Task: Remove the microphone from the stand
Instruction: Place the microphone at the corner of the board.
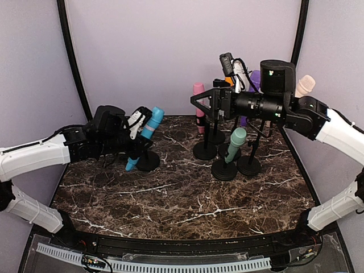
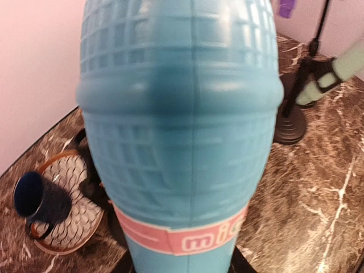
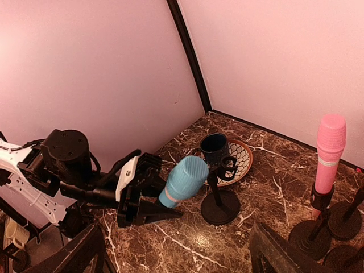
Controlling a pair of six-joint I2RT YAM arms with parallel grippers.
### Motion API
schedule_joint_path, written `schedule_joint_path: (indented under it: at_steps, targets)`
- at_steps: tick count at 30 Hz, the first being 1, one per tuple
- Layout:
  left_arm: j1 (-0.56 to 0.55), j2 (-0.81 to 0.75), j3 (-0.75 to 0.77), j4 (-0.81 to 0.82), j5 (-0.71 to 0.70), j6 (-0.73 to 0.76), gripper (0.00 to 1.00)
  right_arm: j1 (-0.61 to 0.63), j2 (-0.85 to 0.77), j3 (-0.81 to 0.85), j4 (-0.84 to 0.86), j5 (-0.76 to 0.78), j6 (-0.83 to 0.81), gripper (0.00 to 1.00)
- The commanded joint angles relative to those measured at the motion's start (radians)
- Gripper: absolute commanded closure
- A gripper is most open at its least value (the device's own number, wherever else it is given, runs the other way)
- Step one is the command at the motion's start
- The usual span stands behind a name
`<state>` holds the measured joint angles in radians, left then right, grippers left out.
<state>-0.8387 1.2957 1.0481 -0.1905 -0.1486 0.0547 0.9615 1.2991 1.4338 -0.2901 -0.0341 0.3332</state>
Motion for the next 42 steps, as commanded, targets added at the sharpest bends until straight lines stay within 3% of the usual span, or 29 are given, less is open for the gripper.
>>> schedule_joint_path:
  at_steps: [1, 11, 17, 25, 31, 37, 42]
  targets:
    - [0.145, -0.122, -0.079, -0.039, -0.02, -0.086, 0.93, -0.005, -0.039, -0.026, 0.054, 0.105, -0.005, 0.11]
    - [0.516, -0.238, -0.195, -0.236, 0.011, -0.212, 0.93, -0.026, -0.09, -0.1, 0.1, 0.14, 0.028, 0.11]
    - [0.681, -0.224, -0.28, -0.226, 0.085, -0.3, 0.93, -0.029, -0.087, -0.099, 0.088, 0.142, 0.031, 0.11]
    - [0.77, -0.053, -0.316, -0.204, 0.075, -0.364, 0.96, -0.03, -0.091, -0.115, 0.101, 0.139, 0.041, 0.11]
    - [0.776, 0.081, -0.341, -0.171, 0.076, -0.409, 0.97, -0.03, -0.119, -0.142, 0.101, 0.156, 0.051, 0.1]
    - [0.776, 0.162, -0.334, -0.146, 0.086, -0.42, 0.89, -0.03, -0.141, -0.16, 0.095, 0.17, 0.053, 0.1]
    - [0.777, 0.194, -0.322, -0.146, 0.095, -0.424, 0.77, -0.032, -0.152, -0.166, 0.092, 0.176, 0.055, 0.1]
